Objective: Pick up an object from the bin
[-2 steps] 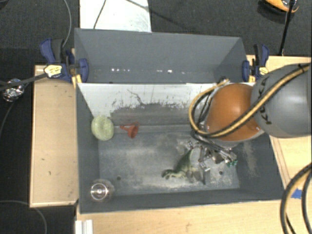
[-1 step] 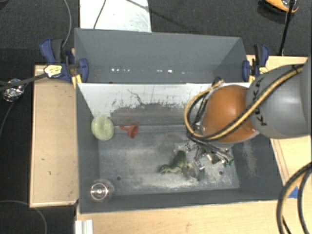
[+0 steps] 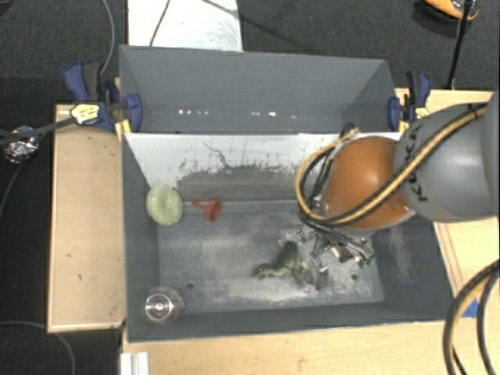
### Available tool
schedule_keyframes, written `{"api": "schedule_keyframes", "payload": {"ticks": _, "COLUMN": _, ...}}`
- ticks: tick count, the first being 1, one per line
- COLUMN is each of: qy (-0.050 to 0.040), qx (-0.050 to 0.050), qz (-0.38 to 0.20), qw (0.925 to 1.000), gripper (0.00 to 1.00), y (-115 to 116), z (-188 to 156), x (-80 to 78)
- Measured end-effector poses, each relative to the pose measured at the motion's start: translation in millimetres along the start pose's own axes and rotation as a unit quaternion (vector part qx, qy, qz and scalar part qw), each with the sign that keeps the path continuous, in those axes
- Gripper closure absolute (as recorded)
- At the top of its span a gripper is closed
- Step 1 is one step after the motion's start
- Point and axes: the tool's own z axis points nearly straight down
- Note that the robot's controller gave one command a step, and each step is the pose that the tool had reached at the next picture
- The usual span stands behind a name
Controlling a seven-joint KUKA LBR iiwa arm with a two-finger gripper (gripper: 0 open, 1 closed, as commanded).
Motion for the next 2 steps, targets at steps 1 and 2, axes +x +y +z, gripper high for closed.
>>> {"api": "schedule_keyframes", "payload": {"ticks": 1, "qy": -0.0020, "qx": 0.001, "qz": -0.004, "qw": 1.0000, "gripper": 1.00, "y": 2.0, "z": -0.7, "x": 1.9}}
{"api": "schedule_keyframes", "payload": {"ticks": 2, "qy": -0.0028, "qx": 0.003, "qz": -0.036, "qw": 0.9994, "gripper": 1.00, "y": 8.7, "z": -1.4, "x": 2.2}}
